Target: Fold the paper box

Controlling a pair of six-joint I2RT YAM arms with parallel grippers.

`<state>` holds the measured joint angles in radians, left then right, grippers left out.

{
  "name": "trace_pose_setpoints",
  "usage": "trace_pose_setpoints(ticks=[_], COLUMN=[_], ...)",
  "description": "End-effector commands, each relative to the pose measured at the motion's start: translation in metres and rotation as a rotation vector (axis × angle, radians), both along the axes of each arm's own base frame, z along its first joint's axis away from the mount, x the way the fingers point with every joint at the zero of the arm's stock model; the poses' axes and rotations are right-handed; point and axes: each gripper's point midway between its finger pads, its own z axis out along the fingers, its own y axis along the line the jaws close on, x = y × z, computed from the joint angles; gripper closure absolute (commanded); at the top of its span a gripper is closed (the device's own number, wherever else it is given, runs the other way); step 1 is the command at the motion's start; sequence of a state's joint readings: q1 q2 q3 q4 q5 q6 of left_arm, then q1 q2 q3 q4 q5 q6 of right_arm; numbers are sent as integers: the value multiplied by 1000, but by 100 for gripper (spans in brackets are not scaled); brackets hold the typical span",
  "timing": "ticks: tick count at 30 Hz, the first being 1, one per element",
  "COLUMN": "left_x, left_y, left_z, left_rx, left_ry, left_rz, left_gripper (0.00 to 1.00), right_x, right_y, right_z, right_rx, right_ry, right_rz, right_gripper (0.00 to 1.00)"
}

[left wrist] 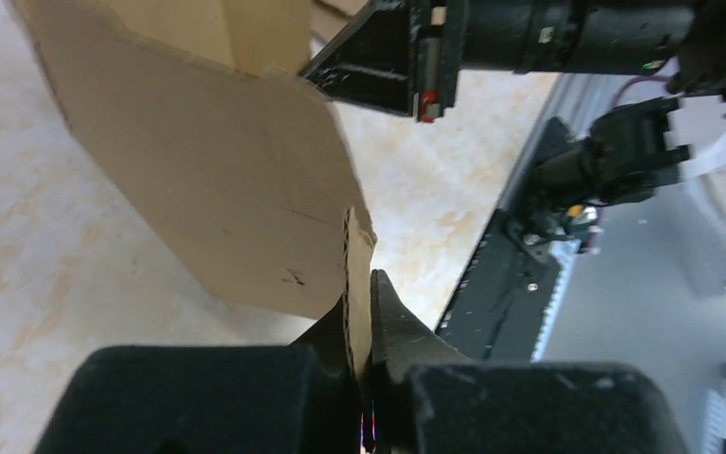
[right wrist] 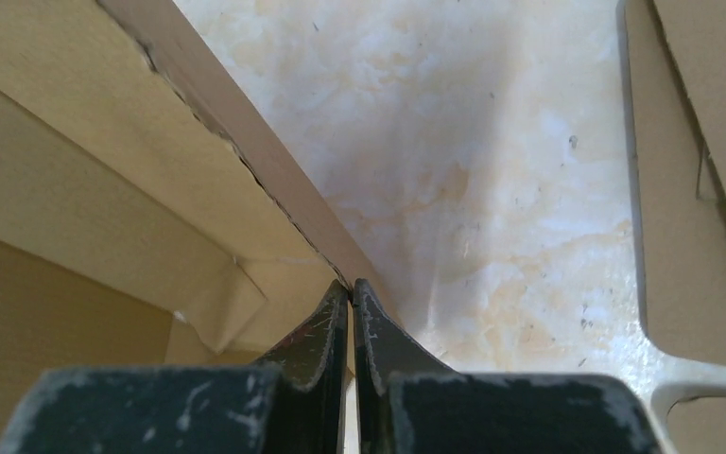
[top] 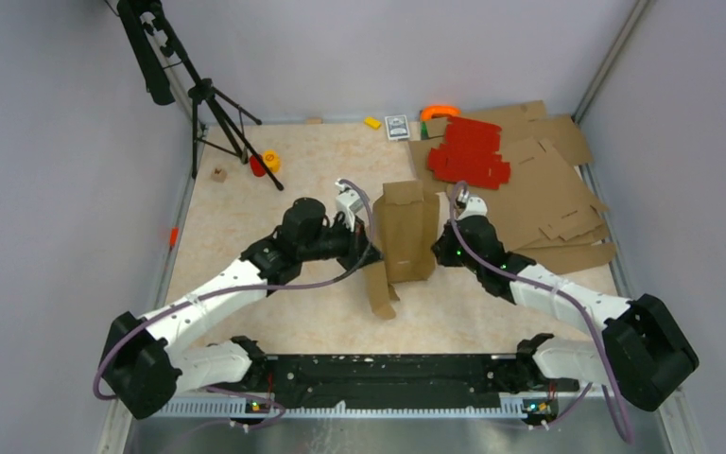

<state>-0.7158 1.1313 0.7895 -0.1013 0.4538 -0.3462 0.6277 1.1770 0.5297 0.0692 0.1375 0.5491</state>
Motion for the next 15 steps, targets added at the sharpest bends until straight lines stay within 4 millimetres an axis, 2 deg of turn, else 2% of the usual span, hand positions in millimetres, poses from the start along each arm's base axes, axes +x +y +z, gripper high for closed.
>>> trace_pose_setpoints(ticks=[1, 5, 10, 15], left_x=[-2, 5, 19, 31], left_y=[-12, -14, -18, -23], left_z=[29, 26, 22, 16], left_rx=[-185, -233, -259, -275], left_ry=[42, 130, 244, 318], left_rz=[-109, -141, -166, -178], left_gripper=[100, 100, 99, 99], right_x=[-13, -16, -30, -39], right_y=[8, 0, -27, -27], right_z=[14, 19, 12, 14], right_rx=[65, 17, -124, -79], right_ry=[113, 207, 342, 418], right_rz=[-40, -119, -316, -398], right_gripper=[100, 100, 100, 100])
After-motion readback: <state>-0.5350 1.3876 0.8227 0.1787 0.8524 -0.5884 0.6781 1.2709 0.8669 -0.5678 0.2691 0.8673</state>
